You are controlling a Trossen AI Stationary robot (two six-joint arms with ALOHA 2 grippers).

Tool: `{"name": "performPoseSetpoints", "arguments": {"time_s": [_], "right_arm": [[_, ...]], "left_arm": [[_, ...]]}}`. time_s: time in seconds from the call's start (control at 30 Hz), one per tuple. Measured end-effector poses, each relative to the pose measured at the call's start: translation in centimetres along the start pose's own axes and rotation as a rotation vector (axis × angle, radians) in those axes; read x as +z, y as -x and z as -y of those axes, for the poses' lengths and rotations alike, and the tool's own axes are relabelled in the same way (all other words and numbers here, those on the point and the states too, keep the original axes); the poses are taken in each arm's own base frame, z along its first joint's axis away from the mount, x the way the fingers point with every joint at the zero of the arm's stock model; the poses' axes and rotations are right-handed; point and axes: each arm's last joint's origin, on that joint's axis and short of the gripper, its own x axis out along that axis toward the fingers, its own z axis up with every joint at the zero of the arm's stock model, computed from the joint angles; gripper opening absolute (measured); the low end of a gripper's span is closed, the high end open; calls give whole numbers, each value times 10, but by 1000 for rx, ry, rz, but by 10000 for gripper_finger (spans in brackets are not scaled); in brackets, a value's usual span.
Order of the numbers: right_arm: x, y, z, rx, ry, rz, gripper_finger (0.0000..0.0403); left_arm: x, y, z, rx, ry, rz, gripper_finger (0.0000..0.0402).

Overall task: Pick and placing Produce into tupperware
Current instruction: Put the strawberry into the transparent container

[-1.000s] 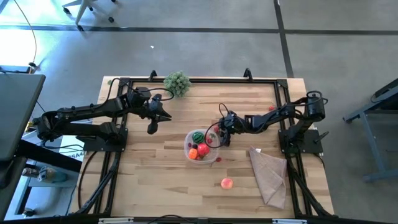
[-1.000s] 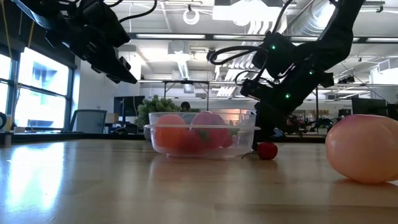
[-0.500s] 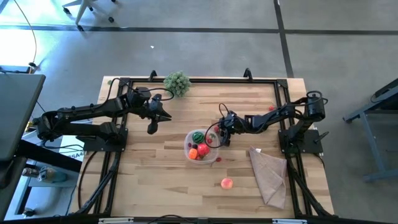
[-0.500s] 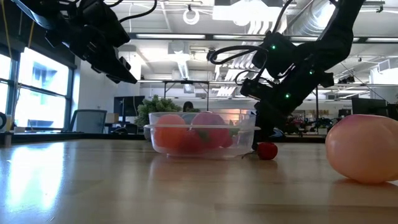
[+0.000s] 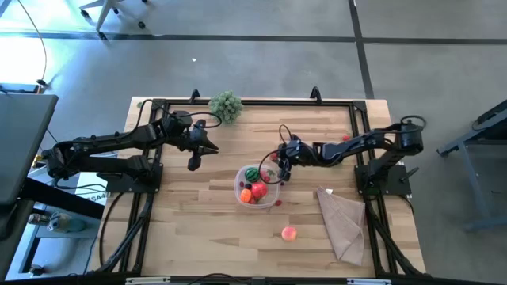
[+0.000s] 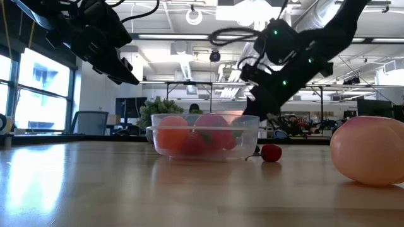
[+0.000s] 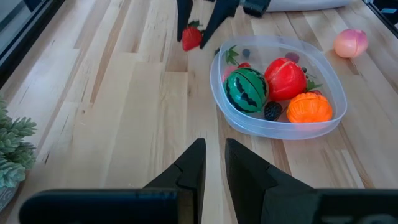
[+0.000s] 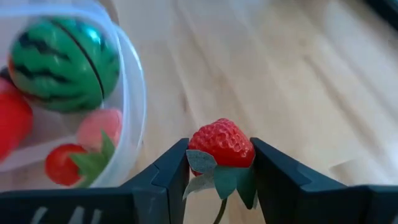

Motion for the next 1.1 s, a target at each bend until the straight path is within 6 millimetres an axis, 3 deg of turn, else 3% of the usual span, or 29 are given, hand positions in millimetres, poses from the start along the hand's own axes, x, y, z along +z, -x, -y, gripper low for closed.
{"name": "performPoseSetpoints", "arguments": {"time_s": [0.3,0.47,0.6,0.77,1.1], "right_arm": [[50,47,5,-38,22,31,135],[78,76,-10,74,52,134,135],[88,87,-28,147,59,176,135],[77,77,-45,186,37,101,135],[45,22,-62,195,35,-85,135]], "left_arm": [[0,0,0,0,0,0,51],[0,0,0,0,0,0,51],[0,0,0,0,0,0,51],[0,0,0,0,0,0,51],[0,0,0,0,0,0,51]]}}
